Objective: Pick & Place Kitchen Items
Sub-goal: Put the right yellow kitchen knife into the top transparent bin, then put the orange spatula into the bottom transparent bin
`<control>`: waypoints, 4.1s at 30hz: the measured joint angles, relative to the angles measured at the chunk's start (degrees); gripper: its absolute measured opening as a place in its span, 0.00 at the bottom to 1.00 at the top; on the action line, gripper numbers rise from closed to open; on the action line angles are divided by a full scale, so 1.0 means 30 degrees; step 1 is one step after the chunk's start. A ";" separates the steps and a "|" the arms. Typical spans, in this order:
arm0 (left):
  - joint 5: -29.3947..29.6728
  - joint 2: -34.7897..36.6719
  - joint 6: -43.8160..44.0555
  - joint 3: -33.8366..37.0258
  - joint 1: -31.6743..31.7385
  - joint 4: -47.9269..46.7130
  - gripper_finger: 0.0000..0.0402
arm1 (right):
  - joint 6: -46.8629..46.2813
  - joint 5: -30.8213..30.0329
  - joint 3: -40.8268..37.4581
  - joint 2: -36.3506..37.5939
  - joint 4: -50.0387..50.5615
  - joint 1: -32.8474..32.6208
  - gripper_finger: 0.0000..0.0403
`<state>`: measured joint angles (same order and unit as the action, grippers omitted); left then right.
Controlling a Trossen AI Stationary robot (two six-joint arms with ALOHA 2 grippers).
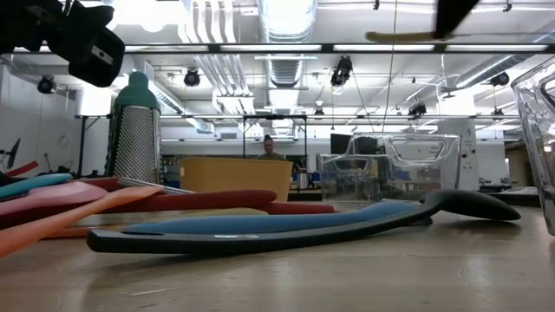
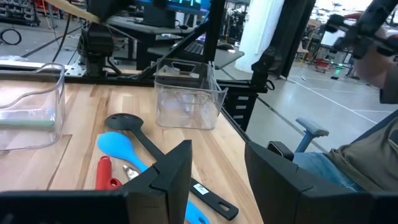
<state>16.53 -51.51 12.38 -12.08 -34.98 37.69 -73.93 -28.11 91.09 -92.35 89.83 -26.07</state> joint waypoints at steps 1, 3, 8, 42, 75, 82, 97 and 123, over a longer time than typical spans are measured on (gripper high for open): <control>0.0000 0.0000 -0.0001 0.0000 0.0000 0.0000 0.39 | 0.0571 -0.0275 0.0000 0.0192 -0.0112 0.0720 0.07; 0.0006 0.0000 0.0002 0.0000 0.0000 -0.0001 0.39 | 0.1816 -0.0614 0.0000 0.0516 -0.0456 0.2279 0.07; 0.0007 0.0000 0.0013 0.0007 0.0000 -0.0009 0.39 | 0.5643 -0.0679 -0.0029 0.0909 -0.2290 0.6420 0.07; -0.0073 0.0000 0.0540 0.0044 0.0000 -0.0146 0.39 | 1.1694 0.5418 -1.0375 0.0902 -1.5727 1.5422 0.29; 0.0160 -1.3416 -0.2088 -1.3267 -0.0612 -1.8006 0.39 | 1.0229 0.1222 -1.0047 0.6523 -1.5637 0.2619 0.38; 0.0811 -1.5823 -0.3492 -1.6137 -0.1183 -2.0309 0.39 | 1.0255 0.1133 -1.0073 0.6490 -1.5734 0.2397 0.32; 0.2693 -1.7943 -0.5281 -1.7471 -0.1333 -2.3068 0.39 | 1.0345 0.0799 -1.0154 0.6463 -1.5794 0.2392 0.19; 0.3350 -1.7420 -0.5404 -1.7943 -0.1362 -2.4355 0.07 | 1.0127 0.0887 -1.1300 0.6461 -1.6776 0.2370 0.12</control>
<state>26.58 -103.77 -3.83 -65.90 -39.07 -35.37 -43.55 -25.45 57.19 -72.97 39.51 -18.96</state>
